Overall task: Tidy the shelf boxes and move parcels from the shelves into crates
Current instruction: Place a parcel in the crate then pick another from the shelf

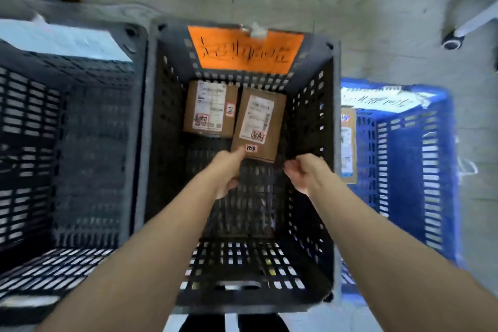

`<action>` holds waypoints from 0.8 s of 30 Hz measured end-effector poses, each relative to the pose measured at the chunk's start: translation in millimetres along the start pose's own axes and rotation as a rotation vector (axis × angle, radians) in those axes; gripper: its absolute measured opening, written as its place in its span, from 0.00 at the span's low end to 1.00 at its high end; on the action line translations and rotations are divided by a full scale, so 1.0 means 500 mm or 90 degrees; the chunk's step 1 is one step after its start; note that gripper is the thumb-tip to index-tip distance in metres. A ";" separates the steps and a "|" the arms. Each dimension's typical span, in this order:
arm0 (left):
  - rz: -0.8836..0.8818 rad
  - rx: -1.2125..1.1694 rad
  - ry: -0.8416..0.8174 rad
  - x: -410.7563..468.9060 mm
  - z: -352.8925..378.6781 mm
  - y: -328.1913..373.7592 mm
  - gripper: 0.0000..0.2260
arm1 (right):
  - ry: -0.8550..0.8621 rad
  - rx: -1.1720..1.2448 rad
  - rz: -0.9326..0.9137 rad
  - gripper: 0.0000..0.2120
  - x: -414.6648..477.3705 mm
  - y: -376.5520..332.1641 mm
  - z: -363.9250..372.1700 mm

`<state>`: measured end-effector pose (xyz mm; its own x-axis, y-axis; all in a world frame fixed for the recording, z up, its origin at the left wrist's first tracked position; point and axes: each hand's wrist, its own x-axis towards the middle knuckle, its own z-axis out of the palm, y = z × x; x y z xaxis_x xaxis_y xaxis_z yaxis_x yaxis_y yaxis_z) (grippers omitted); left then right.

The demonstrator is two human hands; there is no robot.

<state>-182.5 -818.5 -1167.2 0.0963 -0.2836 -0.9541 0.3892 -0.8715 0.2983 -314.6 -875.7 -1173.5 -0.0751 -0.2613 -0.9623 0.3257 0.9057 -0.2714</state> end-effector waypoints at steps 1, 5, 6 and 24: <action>0.010 -0.003 -0.018 -0.054 -0.003 0.007 0.23 | -0.017 -0.012 -0.009 0.15 -0.067 -0.016 0.013; 0.041 -0.051 -0.039 -0.315 -0.038 0.063 0.24 | -0.044 -0.080 -0.070 0.19 -0.329 -0.070 0.070; 0.060 -0.055 -0.046 -0.378 -0.052 0.077 0.24 | -0.057 -0.108 -0.081 0.19 -0.390 -0.081 0.086; 0.462 -0.547 0.348 -1.363 -0.380 -0.081 0.11 | -0.629 -0.692 -0.417 0.03 -1.345 0.132 0.231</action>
<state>-90.1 -514.0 -534.1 0.8260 -0.2058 -0.5248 0.5393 0.0176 0.8419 -133.7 -678.7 -542.1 0.8231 -0.3926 -0.4104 -0.3390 0.2402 -0.9096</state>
